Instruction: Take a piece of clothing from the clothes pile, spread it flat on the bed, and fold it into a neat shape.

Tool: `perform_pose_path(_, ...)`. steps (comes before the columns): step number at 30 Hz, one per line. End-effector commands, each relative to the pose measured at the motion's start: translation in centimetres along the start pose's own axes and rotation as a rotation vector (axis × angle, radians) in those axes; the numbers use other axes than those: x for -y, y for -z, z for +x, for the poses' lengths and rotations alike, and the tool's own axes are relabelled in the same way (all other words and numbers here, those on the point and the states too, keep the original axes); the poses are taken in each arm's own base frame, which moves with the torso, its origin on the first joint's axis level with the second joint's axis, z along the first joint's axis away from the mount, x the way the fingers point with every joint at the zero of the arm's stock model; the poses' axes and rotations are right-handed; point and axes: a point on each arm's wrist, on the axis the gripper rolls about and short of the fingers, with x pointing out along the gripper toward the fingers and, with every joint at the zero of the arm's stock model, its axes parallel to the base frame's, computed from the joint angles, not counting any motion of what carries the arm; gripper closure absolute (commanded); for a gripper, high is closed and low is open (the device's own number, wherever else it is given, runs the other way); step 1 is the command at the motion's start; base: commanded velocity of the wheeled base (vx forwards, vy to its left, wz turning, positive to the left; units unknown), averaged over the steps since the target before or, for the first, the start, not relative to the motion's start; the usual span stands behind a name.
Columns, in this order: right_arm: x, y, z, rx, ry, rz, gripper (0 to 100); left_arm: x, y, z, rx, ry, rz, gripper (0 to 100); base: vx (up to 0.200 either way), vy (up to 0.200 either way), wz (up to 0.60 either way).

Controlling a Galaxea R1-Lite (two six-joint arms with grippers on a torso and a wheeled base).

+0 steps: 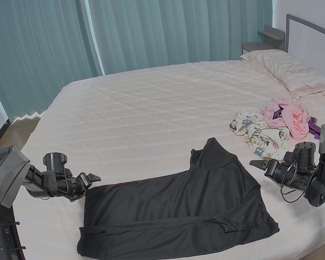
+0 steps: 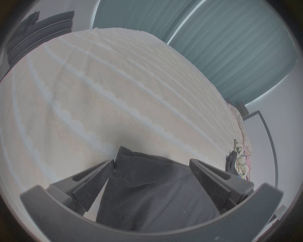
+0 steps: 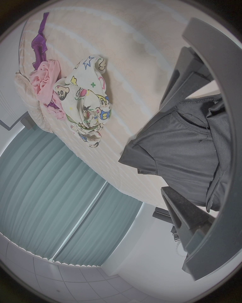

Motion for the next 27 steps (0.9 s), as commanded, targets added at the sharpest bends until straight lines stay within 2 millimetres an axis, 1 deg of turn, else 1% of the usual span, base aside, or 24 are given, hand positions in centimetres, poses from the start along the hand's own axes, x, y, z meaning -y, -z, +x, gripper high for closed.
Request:
perform_pose_path(1, 0.0, 0.2, 0.1, -0.006, -0.002, -0.002, 0, -1.1, 0.4, 0.6, -0.027, -0.001, 0.006, 0, 0.000, 0.000, 0.00)
perform_pose_path(6, 0.0, 0.2, 0.2, -0.009, 0.001, -0.001, 0, -1.7, 0.5, 0.9, -0.043, 0.021, 0.039, 0, 0.000, 0.000, 0.00)
perform_pose_path(11, 0.1, 0.2, 0.4, -0.011, 0.003, -0.002, 0, -2.1, 0.1, 1.1, -0.004, 0.037, 0.053, 0, 0.000, 0.000, 0.00)
perform_pose_path(14, 0.1, 0.6, 0.7, -0.025, 0.001, -0.005, 0, -2.5, 0.3, 1.9, 0.019, 0.050, 0.062, 0, 0.000, 0.000, 0.00)
perform_pose_path(16, -0.1, 0.6, 1.0, -0.022, -0.008, -0.012, 0, -2.7, 0.3, 2.3, 0.028, 0.055, 0.062, 0, 0.000, 0.000, 0.00)
perform_pose_path(17, -0.3, 0.5, 1.1, -0.021, -0.013, -0.015, 0, -2.7, 0.3, 2.3, 0.024, 0.060, 0.062, 100, 0.000, 0.000, 0.00)
perform_pose_path(19, -0.7, 0.3, 1.5, -0.021, -0.021, -0.021, 0, -2.8, 0.6, 2.4, 0.002, 0.088, 0.060, 100, 0.000, 0.000, 0.00)
perform_pose_path(22, -1.1, -0.5, 2.4, -0.029, -0.013, -0.022, 0, -2.7, 0.6, 2.3, -0.009, 0.117, 0.061, 100, 0.000, 0.000, 0.00)
perform_pose_path(24, -1.2, -0.6, 2.5, -0.032, -0.011, -0.022, 0, -2.7, 0.6, 2.3, -0.008, 0.119, 0.060, 100, 0.000, 0.000, 0.00)
perform_pose_path(25, -1.7, -1.4, 3.7, -0.035, -0.007, -0.021, 0, -2.9, 0.3, 2.2, -0.001, 0.118, 0.055, 100, 0.000, 0.000, 0.00)
perform_pose_path(26, -1.7, -1.4, 3.7, -0.035, -0.007, -0.021, 0, -2.9, 0.3, 2.2, -0.001, 0.118, 0.055, 100, 0.000, 0.000, 0.00)
perform_pose_path(27, -2.0, -1.9, 4.7, -0.035, -0.009, -0.025, 0, -3.1, 0.2, 2.1, 0.006, 0.122, 0.049, 100, 0.000, 0.000, 0.00)
